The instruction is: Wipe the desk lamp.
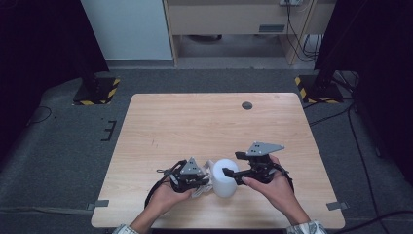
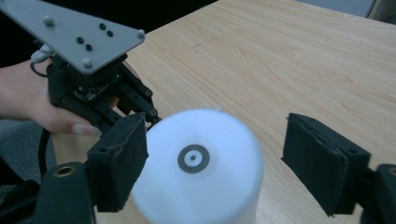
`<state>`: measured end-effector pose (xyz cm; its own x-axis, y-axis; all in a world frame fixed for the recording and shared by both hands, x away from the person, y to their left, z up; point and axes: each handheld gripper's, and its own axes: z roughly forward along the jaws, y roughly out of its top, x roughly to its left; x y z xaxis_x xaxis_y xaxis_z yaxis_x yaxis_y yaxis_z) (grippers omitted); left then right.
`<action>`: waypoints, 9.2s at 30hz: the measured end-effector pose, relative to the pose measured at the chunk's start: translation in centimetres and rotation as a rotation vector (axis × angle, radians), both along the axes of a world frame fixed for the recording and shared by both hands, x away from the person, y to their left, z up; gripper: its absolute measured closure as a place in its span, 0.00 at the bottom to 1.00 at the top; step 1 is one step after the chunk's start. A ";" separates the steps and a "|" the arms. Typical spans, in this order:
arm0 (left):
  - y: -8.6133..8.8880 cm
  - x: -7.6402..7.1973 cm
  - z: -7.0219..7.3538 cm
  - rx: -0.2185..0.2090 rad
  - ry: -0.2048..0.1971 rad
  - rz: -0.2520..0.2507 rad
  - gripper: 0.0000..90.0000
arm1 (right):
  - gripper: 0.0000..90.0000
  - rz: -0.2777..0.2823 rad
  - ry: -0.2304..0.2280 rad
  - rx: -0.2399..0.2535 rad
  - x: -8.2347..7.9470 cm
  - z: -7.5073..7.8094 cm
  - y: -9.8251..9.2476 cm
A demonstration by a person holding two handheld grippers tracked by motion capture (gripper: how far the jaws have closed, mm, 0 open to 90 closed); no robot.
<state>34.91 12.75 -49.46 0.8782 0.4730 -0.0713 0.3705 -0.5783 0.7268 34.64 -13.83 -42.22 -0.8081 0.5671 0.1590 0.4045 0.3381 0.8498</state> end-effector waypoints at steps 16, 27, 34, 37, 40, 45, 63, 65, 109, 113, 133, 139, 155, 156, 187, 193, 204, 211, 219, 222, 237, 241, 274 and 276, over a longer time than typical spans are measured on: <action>1.6 1.4 2.3 -0.113 -0.006 0.048 0.90 | 0.13 0.038 -0.031 -0.043 -2.9 -1.5 -1.1; 1.6 2.9 4.3 -0.155 -0.011 0.056 0.90 | 0.14 0.048 -0.007 -0.078 -2.9 -3.0 -0.5; 0.5 3.5 4.6 -0.115 -0.013 0.033 0.90 | 0.14 0.038 -0.006 -0.087 -2.9 -3.3 -0.5; 0.3 3.7 4.8 -0.100 -0.016 0.020 0.90 | 0.14 0.039 -0.008 -0.090 -2.8 -3.3 -0.4; 0.2 3.8 4.9 -0.100 -0.009 0.017 0.90 | 0.14 0.038 -0.009 -0.098 -2.8 -3.4 -0.4; -0.1 3.8 4.2 -0.103 0.007 0.014 0.90 | 0.15 0.032 -0.012 -0.112 -2.7 -3.7 -0.3; -1.4 3.4 1.3 -0.033 0.033 -0.008 0.90 | 0.15 0.021 -0.016 -0.120 -2.4 -3.8 0.0; -1.4 3.4 1.0 -0.023 0.033 -0.011 0.90 | 0.15 0.023 -0.017 -0.121 -2.4 -3.8 0.0; -1.8 3.7 0.3 -0.017 0.045 -0.017 0.90 | 0.15 0.027 -0.013 -0.127 -2.4 -3.8 0.0; -1.6 3.8 0.8 -0.041 0.049 -0.014 0.90 | 0.15 0.027 -0.013 -0.127 -2.4 -3.8 0.0; -2.0 4.1 2.0 -0.060 0.029 -0.017 0.90 | 0.15 0.027 -0.014 -0.130 -2.4 -3.8 0.0; -2.6 4.1 1.3 -0.013 0.025 -0.026 0.90 | 0.15 0.029 -0.014 -0.132 -2.3 -3.8 0.0; -2.2 4.2 0.6 -0.019 0.039 -0.021 0.90 | 0.15 0.028 -0.015 -0.133 -2.4 -3.8 0.0; -2.1 4.2 0.7 -0.034 0.041 -0.017 0.90 | 0.15 0.028 -0.015 -0.133 -2.4 -3.8 0.0; -1.2 4.6 1.4 -0.020 0.007 0.033 0.90 | 0.10 0.026 -0.003 -0.124 -2.5 -3.8 -0.8; 0.1 4.8 1.7 -0.027 -0.006 0.073 0.89 | 0.07 0.027 0.004 -0.128 -2.7 -4.1 -1.6; 2.1 5.0 1.8 -0.016 -0.024 0.125 0.89 | 0.07 -0.026 0.036 -0.143 -2.7 -5.1 -4.4; 3.1 5.0 1.7 -0.007 -0.030 0.154 0.89 | 0.08 -0.075 0.056 -0.140 -2.2 -5.8 -6.2; 3.8 5.6 1.5 0.023 -0.044 0.225 0.89 | 0.08 -0.130 0.078 -0.148 -1.5 -6.5 -7.2; 4.0 6.1 1.3 0.037 -0.052 0.264 0.89 | 0.08 -0.143 0.080 -0.150 -1.4 -6.6 -7.3; 4.5 6.7 0.0 0.029 -0.079 0.382 0.50 | 0.08 -0.188 0.096 -0.155 -0.9 -7.0 -8.0; 4.8 6.4 0.7 -0.003 -0.086 0.390 0.36 | 0.08 -0.195 0.097 -0.155 -0.8 -7.1 -8.0; 17.4 2.2 -1.1 0.101 -0.017 0.562 0.07 | 0.10 -0.585 0.143 -0.209 5.0 -9.8 -12.9; 17.6 2.6 -1.5 0.110 -0.012 0.564 0.07 | 0.10 -0.612 0.138 -0.203 5.4 -10.0 -13.1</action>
<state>37.49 30.40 -50.98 0.4885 0.8725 0.0135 0.6356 -0.3664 0.6796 40.07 -26.92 -52.19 -0.3098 0.9475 0.0797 0.6754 0.1603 0.7199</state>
